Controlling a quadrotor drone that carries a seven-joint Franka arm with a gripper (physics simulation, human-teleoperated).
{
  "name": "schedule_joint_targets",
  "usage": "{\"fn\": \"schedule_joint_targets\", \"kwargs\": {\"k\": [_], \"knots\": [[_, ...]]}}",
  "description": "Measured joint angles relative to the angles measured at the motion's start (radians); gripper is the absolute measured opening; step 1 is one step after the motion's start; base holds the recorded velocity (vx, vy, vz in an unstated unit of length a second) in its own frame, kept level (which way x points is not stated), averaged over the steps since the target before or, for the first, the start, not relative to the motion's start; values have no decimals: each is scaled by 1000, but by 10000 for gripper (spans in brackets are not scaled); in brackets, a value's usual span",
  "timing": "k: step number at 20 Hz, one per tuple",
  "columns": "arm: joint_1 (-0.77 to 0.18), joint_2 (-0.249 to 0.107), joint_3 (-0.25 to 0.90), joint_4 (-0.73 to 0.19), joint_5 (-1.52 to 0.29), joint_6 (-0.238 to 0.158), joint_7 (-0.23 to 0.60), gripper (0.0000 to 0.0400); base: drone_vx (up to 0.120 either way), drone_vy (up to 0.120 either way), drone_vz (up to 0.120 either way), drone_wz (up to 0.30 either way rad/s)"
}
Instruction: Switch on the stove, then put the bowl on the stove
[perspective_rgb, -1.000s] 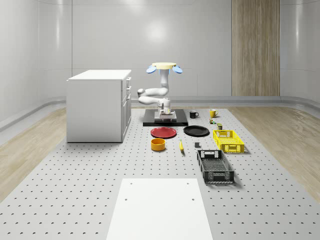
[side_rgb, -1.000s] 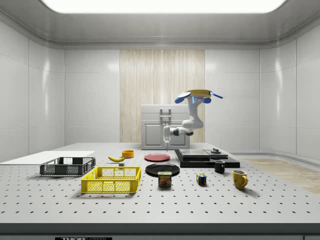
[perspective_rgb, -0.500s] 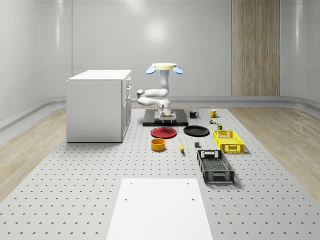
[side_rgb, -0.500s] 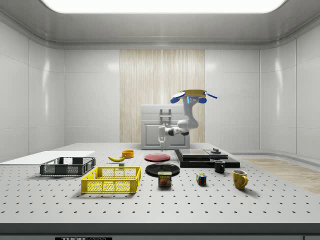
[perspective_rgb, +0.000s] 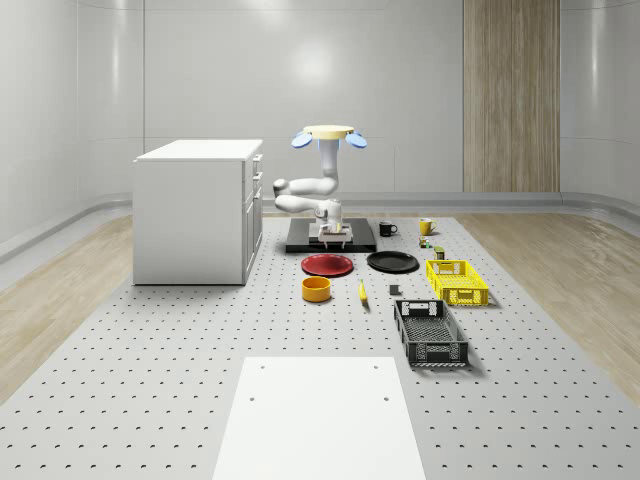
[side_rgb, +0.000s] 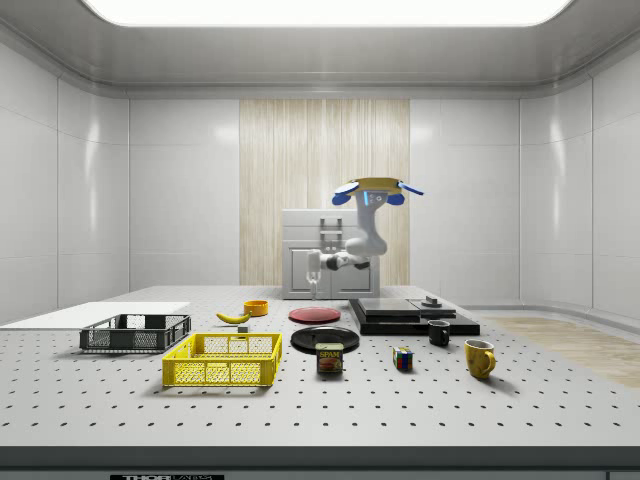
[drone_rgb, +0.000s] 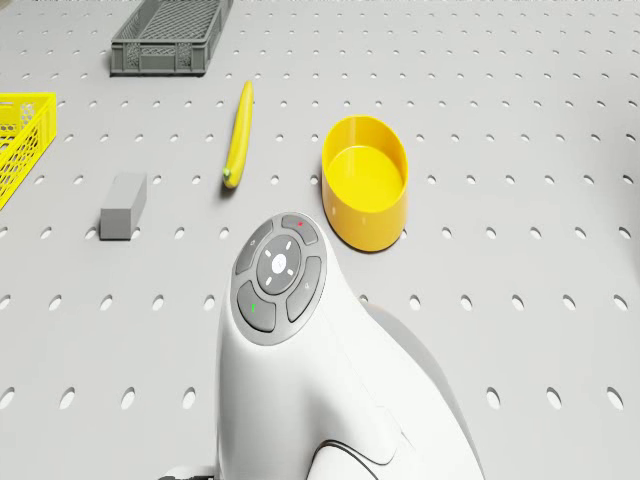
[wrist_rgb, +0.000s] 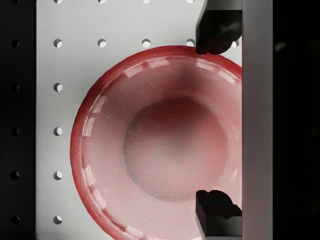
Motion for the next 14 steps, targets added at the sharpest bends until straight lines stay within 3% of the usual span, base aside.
{"fn": "schedule_joint_targets", "kwargs": {"k": [14], "knots": [[-3,-8,1,1,4,8,2,400,120,0,0,0]]}}
